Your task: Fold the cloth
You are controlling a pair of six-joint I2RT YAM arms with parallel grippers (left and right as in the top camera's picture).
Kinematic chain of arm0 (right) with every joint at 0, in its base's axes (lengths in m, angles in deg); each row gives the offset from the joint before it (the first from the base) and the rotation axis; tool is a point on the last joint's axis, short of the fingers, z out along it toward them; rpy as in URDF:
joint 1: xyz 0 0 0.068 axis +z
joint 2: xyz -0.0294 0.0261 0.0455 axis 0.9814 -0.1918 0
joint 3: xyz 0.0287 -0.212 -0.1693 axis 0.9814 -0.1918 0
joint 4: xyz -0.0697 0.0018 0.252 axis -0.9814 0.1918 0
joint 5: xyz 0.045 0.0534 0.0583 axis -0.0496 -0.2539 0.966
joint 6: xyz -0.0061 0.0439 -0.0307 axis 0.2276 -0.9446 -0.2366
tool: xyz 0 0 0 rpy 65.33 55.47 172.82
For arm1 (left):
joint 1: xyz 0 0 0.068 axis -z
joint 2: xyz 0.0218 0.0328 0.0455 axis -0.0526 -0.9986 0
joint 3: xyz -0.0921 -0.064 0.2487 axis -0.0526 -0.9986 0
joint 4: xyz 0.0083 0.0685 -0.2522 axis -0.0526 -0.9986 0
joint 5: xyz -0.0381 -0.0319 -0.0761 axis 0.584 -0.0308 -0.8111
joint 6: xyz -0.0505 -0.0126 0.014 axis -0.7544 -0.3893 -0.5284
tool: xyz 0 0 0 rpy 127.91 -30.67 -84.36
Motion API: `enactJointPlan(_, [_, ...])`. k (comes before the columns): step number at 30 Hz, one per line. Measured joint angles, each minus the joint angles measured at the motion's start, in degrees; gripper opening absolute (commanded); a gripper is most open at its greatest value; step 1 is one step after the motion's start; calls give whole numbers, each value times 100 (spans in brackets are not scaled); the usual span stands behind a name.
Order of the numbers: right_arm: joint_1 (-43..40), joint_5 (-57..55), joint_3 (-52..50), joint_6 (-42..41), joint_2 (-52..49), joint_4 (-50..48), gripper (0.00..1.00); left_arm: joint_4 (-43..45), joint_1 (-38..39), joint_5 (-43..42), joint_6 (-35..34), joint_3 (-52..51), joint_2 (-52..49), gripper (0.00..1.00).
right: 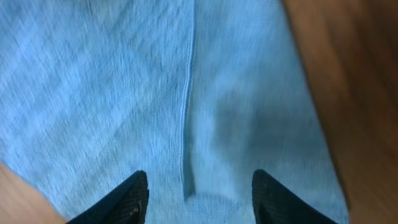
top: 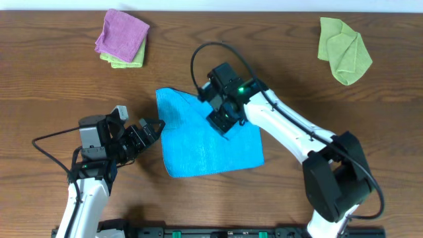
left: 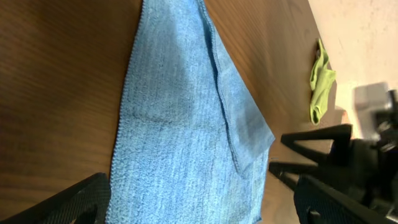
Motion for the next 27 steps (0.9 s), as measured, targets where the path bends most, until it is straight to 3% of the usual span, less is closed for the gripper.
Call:
enactJointPlan(14, [155, -468, -4, 278, -33, 369, 52, 2, 0, -273, -2, 2, 0, 95])
enactJointPlan(27, [160, -531, -48, 343, -597, 487, 39, 0, 0, -293, -2, 4, 0, 95])
